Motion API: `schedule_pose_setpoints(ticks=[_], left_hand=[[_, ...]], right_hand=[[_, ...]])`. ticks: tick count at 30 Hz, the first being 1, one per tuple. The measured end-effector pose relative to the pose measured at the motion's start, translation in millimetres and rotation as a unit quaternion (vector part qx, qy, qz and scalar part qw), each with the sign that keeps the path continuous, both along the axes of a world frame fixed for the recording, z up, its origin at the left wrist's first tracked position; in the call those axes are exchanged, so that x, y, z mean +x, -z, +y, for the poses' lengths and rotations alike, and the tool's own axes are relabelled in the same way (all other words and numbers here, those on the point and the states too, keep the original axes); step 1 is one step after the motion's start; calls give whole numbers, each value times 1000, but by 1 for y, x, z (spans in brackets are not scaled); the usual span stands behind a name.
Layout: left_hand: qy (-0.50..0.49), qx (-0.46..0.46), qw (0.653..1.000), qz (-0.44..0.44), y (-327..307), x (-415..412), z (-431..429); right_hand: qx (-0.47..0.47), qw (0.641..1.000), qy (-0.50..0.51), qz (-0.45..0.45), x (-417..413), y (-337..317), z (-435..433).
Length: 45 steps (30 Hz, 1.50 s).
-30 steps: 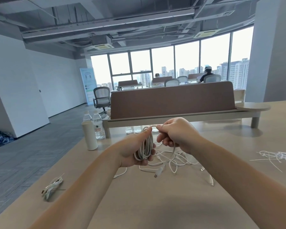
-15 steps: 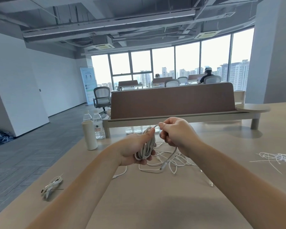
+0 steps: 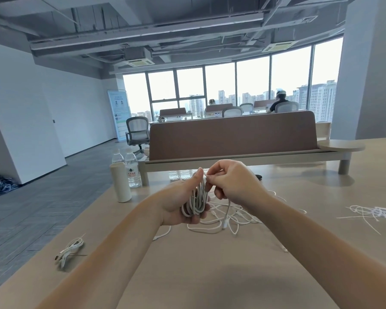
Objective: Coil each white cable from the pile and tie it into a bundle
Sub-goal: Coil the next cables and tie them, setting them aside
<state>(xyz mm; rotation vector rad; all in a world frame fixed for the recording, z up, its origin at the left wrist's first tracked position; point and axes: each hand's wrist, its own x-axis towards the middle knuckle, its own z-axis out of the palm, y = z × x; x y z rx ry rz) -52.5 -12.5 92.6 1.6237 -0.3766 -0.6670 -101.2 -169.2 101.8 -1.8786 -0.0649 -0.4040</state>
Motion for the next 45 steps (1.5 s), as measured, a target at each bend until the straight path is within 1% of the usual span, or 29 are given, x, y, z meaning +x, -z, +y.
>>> schedule_pose_setpoints(ticks=[4,11,14,17,19,22,24,26,30,34,37,41,45], left_hand=[[26,-12,999,14,1,-1,-1],[32,-35,999,22,-1,-1,-2],[22,-37,999,22,-2,-2,-5],[-10,-46,999,18,-2,-1,-7],[-24,-47,999,9,-1,-1,-9],[-55,-48,997,1,-4,0,-9],[-88,-56,995,3,-7,2,-6],[-102,-64,993,7,-9,5,-2],[-89,-72,993,19,-6,5,-2],[-71,-67,995,-1,-2,4,-6],[-78,-71,994,7,-3,4,-5],[-97,-95,991,15,-6,9,3],[-86,-91,992,19,-9,17,13]], right_hand=[[39,999,-17,-15,-3,2,2],[21,995,-97,23,-8,6,4],[6,997,-81,1,-7,7,5],[4,999,-50,-17,-5,8,6],[-7,998,-67,-1,-6,8,6],[-27,992,-120,28,-10,7,5],[-59,990,-127,36,-10,7,1],[-64,990,-118,41,-9,8,-3],[-60,992,-108,33,-6,9,-2],[-102,987,-125,20,-5,11,6],[-122,984,-126,19,-6,12,6],[-101,986,-115,61,-4,14,-2],[-71,982,-124,124,-4,16,-14]])
